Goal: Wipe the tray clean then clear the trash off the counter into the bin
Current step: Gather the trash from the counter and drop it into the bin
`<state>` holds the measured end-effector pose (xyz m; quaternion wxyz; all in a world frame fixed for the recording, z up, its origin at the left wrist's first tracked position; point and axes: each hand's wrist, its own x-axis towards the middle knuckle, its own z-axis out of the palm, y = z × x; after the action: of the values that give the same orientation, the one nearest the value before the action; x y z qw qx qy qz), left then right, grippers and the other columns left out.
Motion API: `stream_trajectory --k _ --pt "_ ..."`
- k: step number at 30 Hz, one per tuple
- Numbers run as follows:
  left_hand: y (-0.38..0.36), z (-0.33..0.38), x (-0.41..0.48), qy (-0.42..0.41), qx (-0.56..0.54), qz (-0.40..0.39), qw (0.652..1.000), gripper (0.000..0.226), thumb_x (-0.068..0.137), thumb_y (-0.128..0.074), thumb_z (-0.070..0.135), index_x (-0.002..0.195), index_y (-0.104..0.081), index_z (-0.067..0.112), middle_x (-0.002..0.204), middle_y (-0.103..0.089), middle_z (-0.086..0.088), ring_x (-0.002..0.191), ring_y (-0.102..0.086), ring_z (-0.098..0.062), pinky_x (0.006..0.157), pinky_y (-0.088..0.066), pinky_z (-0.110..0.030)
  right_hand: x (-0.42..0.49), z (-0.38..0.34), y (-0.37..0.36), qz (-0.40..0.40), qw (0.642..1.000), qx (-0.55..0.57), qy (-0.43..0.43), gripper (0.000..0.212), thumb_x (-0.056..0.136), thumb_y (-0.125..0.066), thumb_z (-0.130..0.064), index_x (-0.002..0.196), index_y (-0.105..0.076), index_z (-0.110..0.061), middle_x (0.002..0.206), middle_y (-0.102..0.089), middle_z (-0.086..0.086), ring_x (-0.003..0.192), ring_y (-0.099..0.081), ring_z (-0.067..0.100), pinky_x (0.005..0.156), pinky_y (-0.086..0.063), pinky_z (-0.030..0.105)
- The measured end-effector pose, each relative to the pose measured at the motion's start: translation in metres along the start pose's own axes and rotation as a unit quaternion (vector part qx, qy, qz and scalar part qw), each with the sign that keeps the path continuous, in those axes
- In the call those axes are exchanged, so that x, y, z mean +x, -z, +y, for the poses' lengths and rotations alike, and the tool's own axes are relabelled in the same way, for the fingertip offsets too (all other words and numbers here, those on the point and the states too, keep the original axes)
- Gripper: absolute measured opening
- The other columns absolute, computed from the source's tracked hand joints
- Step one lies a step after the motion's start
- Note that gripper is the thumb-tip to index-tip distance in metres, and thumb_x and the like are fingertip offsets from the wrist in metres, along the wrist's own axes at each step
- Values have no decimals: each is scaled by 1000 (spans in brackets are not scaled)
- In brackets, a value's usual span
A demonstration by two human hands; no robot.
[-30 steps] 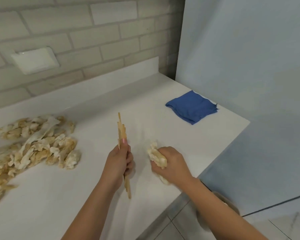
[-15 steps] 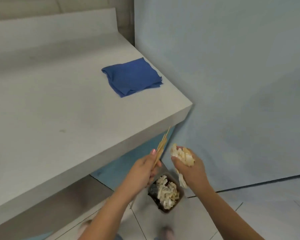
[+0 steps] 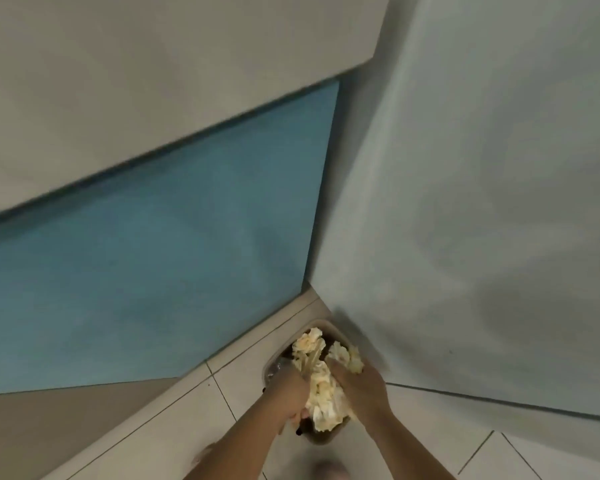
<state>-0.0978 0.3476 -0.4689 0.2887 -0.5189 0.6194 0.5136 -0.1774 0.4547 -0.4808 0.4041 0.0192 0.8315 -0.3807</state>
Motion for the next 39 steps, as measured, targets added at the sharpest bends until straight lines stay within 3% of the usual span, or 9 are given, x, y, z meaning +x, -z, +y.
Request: stream_trajectory --k 4,7,11,14,20,23,26,32,39 --pt "-40 -5 72 -86 132 13 987 31 100 -36 20 120 -53 3 87 -55 -1 86 -53 -16 70 -43 -21 56 67 -35 1 999 -34 10 82 68 -58 -75 132 -47 -25 128 -55 0 117 -52 21 99 -44 38" --pt "-67 -19 114 -123 164 -7 979 28 97 -39 16 116 -56 6 109 -62 -10 102 -58 -22 92 -46 -28 64 94 -47 14 994 -83 75 67 90 -39 -54 147 -26 -19 150 -31 6 139 -28 24 113 -26 38" --pt "-85 -32 130 -175 222 47 958 28 98 -39 18 121 -55 12 120 -59 -8 108 -57 -21 96 -45 -29 59 125 -60 51 940 -272 199 57 99 -22 -27 149 5 -24 155 11 -1 146 0 22 117 -1 31" --pt "-88 -27 132 -182 304 60 933 27 94 -47 10 121 -53 10 122 -57 -9 109 -58 -21 94 -46 -30 76 137 -72 -13 920 -371 129 70 99 -31 -11 140 25 -15 147 31 5 146 9 27 115 1 29" --pt "-101 -21 159 -155 403 94 897 27 95 -41 3 114 -60 6 116 -61 -12 107 -59 -24 87 -48 -32 113 138 -87 -45 926 -375 16 77 97 -42 -21 148 15 -9 158 6 13 145 -10 30 117 -18 40" --pt "-101 -14 168 -149 415 109 891 28 94 -41 -1 113 -60 5 116 -60 -12 108 -58 -25 85 -48 -32 136 141 -90 -24 933 -358 -15 62 95 -43 -21 147 -11 -9 145 -34 13 124 -47 25 102 -43 36" --pt "-97 -5 170 -151 444 113 876 30 93 -41 -2 115 -60 5 118 -60 -12 109 -58 -26 83 -50 -34 141 138 -90 -24 934 -357 -18 41 96 -43 -21 135 -35 -13 128 -53 7 113 -57 22 94 -47 32" --pt "-86 -14 153 -184 449 76 871 24 91 -48 -2 110 -62 2 115 -59 -13 105 -59 -25 84 -49 -31 126 137 -67 -6 949 -313 41 49 94 -43 -18 142 -32 -15 140 -45 5 125 -48 20 105 -40 32" --pt "-72 -8 129 -216 416 61 881 31 91 -50 3 121 -55 0 129 -43 -14 111 -50 -25 92 -47 -32 102 121 -50 -34 966 -254 33 47 90 -43 -24 136 -43 -19 133 -53 0 120 -52 20 100 -44 32"
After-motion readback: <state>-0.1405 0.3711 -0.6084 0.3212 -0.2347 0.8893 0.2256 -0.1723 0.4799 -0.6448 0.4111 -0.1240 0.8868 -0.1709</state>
